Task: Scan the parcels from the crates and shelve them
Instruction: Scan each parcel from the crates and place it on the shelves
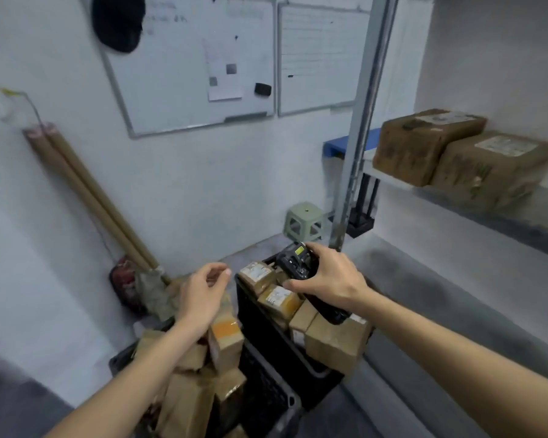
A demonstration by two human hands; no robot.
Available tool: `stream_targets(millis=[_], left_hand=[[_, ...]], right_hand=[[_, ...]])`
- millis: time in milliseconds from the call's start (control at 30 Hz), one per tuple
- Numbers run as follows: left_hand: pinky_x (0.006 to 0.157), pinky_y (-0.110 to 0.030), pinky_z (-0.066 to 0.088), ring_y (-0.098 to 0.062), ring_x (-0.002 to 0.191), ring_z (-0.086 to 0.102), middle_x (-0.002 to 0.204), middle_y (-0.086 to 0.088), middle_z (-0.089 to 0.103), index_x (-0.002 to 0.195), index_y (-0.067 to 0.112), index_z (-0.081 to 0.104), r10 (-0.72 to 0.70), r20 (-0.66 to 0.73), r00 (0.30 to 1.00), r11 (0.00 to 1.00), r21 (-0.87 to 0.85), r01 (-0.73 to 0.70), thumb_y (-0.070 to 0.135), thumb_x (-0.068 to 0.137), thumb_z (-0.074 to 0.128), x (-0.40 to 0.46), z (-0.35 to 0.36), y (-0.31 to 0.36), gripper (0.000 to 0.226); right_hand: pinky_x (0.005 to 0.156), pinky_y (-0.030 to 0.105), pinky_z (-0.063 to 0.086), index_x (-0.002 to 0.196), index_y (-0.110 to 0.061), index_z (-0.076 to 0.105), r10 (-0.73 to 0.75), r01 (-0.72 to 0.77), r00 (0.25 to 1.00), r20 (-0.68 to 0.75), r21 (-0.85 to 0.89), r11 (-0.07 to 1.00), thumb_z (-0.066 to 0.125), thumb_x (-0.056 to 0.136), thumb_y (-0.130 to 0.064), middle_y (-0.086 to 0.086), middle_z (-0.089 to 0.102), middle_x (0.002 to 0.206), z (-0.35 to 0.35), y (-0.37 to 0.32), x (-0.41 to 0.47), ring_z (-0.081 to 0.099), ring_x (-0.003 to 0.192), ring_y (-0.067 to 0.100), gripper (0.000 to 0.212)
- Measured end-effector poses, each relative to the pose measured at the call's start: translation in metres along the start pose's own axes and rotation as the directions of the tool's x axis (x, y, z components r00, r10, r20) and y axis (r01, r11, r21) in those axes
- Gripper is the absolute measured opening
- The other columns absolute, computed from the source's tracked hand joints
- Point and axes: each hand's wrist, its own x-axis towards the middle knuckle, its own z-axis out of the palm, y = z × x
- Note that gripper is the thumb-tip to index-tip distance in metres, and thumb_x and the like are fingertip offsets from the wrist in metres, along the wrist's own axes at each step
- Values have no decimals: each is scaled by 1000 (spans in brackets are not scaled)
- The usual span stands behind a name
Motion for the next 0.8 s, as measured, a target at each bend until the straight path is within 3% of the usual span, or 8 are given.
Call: stream_targets(millis=[100,200,400,500,567,700,800], left_hand=[[75,-16,45,-5,91,64,97,7,70,106,20,70,-88,-56,995,996,7,88,25,97,65,-19,-35,-65,12],[74,-17,46,1,92,61,100,9,69,111,22,68,-188,-52,981,982,12,189,30,98,64,-39,-56,-129,16],[75,-17,46,1,93,61,98,13,68,109,29,66,-343,-63,937,938,19,345,31,98,63,-71,-69,-229,12],[78,-20,46,-3,95,63,98,14,67,106,35,65,-387,-76,919,921,4,389,31,97,64,-78,-61,-264,10],[78,-17,44,2,95,60,101,18,65,110,34,65,-414,-58,908,910,3,415,33,97,64,-79,-51,-279,12],[91,-20,49,7,99,58,106,19,66,120,26,67,-457,31,889,889,-11,458,34,98,62,-72,-26,-303,24],[73,-4,42,10,96,56,112,11,66,128,22,63,-468,75,881,883,-11,470,36,99,60,-60,-7,-305,32]], right_hand=[[88,44,58,128,-37,59,-9,9,997,73,-2,1000,77,58,-71,-10,71,109,68,-14,6,68,104,20,80],[90,45,56,131,-35,57,14,-14,989,147,0,1000,80,63,-66,-8,69,115,132,-20,7,65,109,22,79],[86,43,57,133,-38,55,51,-50,966,254,-11,999,79,63,-64,-14,65,109,239,-11,6,66,108,20,78],[88,45,57,135,-36,54,83,-79,967,242,-26,997,82,66,-60,-11,66,115,274,0,9,65,111,21,78],[88,46,57,134,-34,54,114,-110,970,217,-28,994,83,68,-59,-10,66,116,291,10,14,65,111,22,76],[91,45,55,144,-32,49,157,-153,969,191,-38,987,85,71,-57,-9,64,124,313,31,24,63,119,23,85],[95,46,55,150,-30,44,170,-167,971,169,-28,986,84,71,-61,-9,65,130,319,42,33,62,124,23,94]])
